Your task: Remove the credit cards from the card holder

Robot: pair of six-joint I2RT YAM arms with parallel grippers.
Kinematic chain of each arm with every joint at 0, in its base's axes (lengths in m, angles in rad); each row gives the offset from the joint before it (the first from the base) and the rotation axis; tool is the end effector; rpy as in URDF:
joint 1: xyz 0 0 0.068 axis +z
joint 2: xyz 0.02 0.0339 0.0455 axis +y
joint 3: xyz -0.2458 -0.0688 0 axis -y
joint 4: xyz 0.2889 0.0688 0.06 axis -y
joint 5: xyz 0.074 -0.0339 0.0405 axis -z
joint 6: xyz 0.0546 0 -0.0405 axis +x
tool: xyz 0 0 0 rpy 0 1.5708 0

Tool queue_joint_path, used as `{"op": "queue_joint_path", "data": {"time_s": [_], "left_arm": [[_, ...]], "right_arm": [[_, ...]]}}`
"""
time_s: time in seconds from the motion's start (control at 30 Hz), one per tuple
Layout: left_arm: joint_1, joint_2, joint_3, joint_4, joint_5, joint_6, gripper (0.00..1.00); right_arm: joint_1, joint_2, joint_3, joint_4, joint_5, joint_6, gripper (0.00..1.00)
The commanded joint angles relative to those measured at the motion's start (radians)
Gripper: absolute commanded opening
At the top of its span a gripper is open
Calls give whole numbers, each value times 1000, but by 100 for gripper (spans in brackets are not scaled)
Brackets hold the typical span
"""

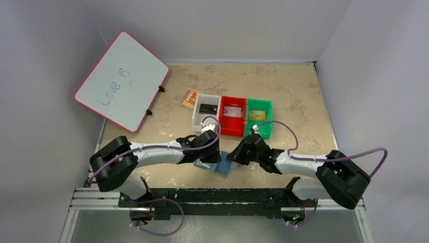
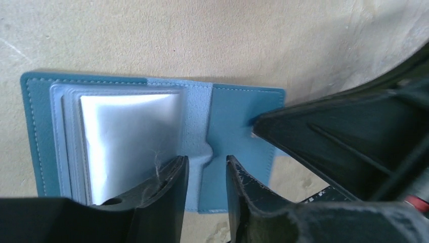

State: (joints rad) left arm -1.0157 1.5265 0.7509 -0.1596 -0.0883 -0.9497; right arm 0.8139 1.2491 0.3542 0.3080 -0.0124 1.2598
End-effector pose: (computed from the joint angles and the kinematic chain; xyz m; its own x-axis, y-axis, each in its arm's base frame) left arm 0.1799 -0.2810 0.0963 -0.9128 -0.0651 -0.4032 0.1317 0.8876 -0.4415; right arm 0.1896 0.2018 0.0876 -0.8152 0.5233 -0.2483 0.1374 0.5911 0.7948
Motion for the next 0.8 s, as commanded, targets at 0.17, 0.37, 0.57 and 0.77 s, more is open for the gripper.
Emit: {"op": "queue_joint_path", "data": {"time_s": [0.17,0.37,0.57,0.77], "left_arm": [[-2,-208,51,-140,-161,34,54],[-1,-221,42,-184,-177,54,60],[-2,-205,19,-182,-182,29,60],[-1,-213,16,-210,-209,22,60]], "right_arm": [[-9,46,28,8,-41,-46,10],[-9,47,35,8,-46,-68,11],[-9,70,46,8,-54,-80,12],[-9,82,57,-2,-56,-88,12]]}}
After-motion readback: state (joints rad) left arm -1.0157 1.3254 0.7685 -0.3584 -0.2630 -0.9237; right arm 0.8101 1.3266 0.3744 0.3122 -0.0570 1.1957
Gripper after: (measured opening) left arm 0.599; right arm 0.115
